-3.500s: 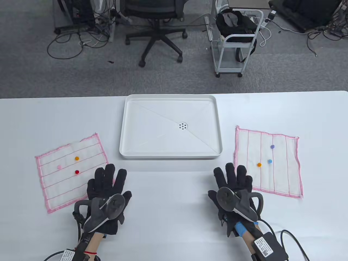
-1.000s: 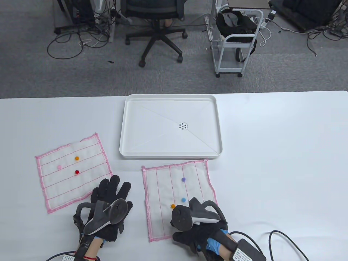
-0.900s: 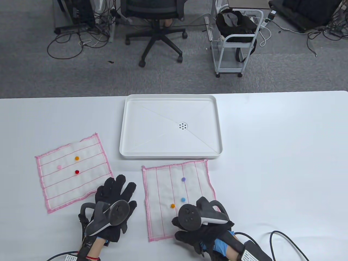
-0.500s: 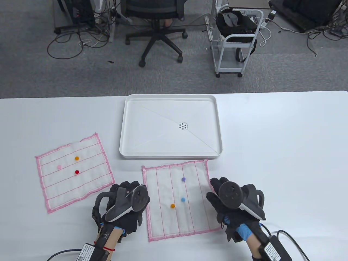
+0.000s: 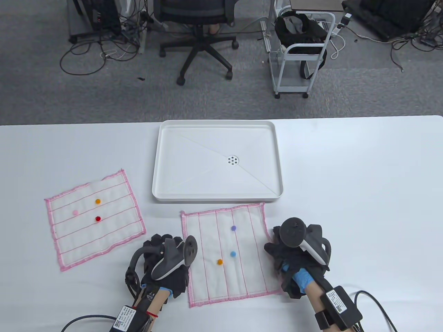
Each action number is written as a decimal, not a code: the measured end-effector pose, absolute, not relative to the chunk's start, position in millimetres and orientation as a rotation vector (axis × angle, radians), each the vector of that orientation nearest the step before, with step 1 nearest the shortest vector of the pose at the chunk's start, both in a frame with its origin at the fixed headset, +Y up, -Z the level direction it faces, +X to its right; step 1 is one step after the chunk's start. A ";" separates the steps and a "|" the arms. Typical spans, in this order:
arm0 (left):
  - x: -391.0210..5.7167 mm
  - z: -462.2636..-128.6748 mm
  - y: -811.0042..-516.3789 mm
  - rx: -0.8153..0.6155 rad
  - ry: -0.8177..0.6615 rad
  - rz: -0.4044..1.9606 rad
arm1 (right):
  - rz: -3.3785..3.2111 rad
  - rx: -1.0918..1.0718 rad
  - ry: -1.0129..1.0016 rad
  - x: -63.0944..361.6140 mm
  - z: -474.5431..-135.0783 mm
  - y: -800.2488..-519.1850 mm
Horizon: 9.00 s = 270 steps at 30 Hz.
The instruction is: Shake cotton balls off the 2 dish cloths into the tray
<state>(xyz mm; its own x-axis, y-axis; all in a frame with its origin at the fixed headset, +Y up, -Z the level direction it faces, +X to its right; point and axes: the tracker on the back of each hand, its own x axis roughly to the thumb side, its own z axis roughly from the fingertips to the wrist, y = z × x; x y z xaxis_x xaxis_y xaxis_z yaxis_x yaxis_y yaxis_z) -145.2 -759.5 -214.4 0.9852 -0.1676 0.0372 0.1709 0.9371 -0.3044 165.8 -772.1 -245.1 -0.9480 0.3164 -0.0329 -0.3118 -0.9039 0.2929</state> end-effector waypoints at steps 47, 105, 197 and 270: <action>-179.3 -232.9 -714.2 -0.215 -0.084 0.492 | 2.180 0.050 0.350 179.5 -238.4 -732.7; -171.1 -477.0 -627.6 0.253 0.113 0.421 | 2.234 -0.070 -0.142 133.0 -505.1 -657.9; -327.2 -242.6 -641.7 -0.320 0.282 -0.236 | 2.833 0.321 -0.179 198.1 -218.8 -730.2; -144.8 -234.6 -759.7 -0.281 0.072 0.053 | 2.969 -0.019 0.457 149.0 -224.0 -764.0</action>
